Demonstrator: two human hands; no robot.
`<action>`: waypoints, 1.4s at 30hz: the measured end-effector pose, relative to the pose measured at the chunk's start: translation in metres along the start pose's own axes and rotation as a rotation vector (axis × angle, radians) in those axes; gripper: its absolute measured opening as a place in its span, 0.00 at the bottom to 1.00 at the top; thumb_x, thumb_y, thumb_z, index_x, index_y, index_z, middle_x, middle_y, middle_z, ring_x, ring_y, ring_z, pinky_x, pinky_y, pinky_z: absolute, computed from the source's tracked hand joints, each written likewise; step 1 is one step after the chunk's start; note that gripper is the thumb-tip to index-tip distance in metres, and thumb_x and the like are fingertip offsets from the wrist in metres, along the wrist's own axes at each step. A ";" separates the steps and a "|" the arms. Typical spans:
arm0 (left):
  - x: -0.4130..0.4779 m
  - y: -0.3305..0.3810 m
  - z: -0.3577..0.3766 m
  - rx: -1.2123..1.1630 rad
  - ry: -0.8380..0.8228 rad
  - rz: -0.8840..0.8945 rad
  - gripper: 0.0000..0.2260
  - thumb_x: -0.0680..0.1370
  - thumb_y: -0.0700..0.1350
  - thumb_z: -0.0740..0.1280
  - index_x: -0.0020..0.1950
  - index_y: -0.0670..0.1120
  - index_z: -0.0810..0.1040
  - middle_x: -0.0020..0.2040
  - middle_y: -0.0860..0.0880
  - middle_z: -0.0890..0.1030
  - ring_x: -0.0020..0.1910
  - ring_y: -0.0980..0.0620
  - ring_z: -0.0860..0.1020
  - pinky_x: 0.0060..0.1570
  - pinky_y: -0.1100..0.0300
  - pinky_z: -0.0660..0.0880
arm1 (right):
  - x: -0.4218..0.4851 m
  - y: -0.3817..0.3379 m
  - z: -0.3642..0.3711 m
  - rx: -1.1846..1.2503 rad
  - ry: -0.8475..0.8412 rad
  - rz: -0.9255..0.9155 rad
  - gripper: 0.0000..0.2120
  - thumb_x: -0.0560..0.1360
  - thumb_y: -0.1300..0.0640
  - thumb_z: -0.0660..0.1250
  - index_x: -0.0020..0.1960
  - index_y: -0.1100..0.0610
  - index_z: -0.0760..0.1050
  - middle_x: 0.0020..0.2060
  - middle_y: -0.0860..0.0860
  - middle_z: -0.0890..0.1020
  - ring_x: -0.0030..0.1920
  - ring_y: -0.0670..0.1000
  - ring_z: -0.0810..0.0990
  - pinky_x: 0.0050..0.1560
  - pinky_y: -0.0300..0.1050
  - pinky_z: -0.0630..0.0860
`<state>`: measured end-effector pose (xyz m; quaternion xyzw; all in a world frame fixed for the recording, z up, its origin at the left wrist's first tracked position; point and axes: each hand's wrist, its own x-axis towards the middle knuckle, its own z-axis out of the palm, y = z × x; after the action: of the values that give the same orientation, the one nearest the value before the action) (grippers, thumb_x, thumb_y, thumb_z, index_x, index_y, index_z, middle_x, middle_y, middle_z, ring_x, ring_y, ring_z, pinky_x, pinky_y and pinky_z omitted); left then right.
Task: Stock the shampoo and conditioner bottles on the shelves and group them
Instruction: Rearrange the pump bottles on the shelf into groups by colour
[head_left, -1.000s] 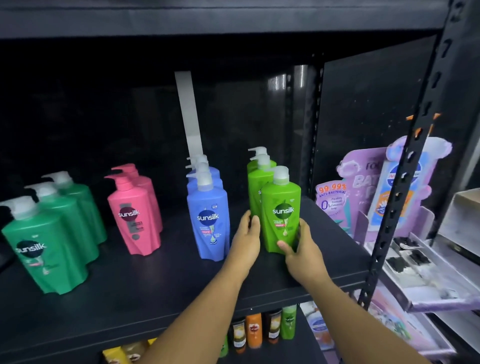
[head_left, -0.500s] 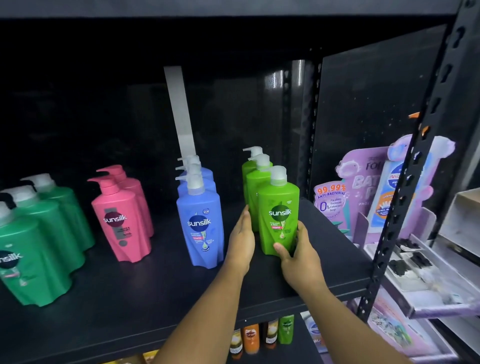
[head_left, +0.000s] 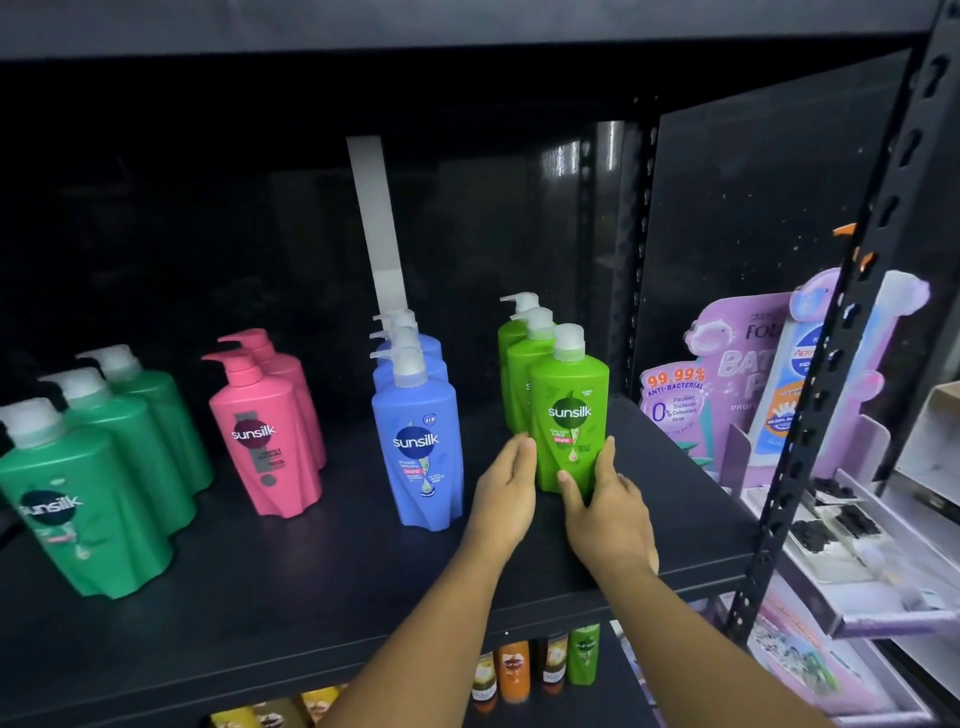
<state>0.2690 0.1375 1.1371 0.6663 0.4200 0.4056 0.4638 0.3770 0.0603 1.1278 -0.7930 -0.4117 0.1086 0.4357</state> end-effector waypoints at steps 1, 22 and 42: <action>-0.002 0.000 -0.001 0.007 0.004 0.007 0.21 0.82 0.63 0.60 0.72 0.57 0.75 0.64 0.59 0.81 0.63 0.61 0.78 0.68 0.58 0.73 | 0.000 0.000 0.001 -0.018 -0.006 -0.004 0.38 0.80 0.34 0.57 0.82 0.42 0.40 0.70 0.59 0.72 0.73 0.60 0.67 0.68 0.58 0.70; -0.090 -0.002 -0.096 0.216 0.344 0.119 0.07 0.76 0.42 0.73 0.40 0.51 0.81 0.39 0.53 0.82 0.38 0.59 0.79 0.42 0.68 0.72 | -0.007 -0.003 -0.002 -0.205 0.067 -0.167 0.36 0.78 0.40 0.66 0.77 0.58 0.60 0.57 0.62 0.80 0.57 0.66 0.77 0.61 0.59 0.72; -0.053 -0.002 -0.130 0.233 0.309 0.068 0.31 0.68 0.52 0.82 0.62 0.58 0.66 0.56 0.59 0.82 0.53 0.58 0.82 0.50 0.55 0.81 | -0.006 -0.002 -0.003 -0.110 0.083 -0.139 0.30 0.78 0.36 0.63 0.73 0.53 0.65 0.54 0.56 0.83 0.58 0.62 0.77 0.63 0.59 0.72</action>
<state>0.1314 0.1245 1.1589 0.6591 0.5074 0.4672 0.2996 0.3734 0.0546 1.1295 -0.7891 -0.4527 0.0224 0.4147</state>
